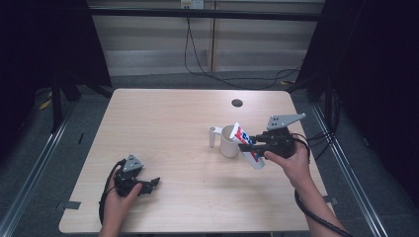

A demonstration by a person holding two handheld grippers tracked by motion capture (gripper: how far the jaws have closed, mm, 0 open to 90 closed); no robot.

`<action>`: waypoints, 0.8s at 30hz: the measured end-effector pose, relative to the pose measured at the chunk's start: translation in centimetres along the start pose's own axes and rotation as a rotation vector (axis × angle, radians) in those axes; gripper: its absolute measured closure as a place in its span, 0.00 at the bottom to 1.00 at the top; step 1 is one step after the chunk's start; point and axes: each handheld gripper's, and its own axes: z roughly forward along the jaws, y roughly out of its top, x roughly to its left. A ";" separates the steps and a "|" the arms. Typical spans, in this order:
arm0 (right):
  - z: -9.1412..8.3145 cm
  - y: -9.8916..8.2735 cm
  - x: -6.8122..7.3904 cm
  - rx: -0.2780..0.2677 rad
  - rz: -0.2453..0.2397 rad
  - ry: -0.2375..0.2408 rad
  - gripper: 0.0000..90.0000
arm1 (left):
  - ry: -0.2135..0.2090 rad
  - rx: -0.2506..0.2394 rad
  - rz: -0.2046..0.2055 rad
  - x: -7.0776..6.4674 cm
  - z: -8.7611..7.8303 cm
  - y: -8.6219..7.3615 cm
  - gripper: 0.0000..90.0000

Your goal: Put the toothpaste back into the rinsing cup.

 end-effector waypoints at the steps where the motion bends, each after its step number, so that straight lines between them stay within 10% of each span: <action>1: 0.0 0.1 0.0 -0.009 0.005 0.001 0.74 | 0.000 0.000 0.000 0.0 0.0 0.0 0.17; 24: -0.8 1.0 -0.9 -0.151 0.076 0.003 0.74 | 0.000 0.000 0.000 0.0 0.0 0.0 0.17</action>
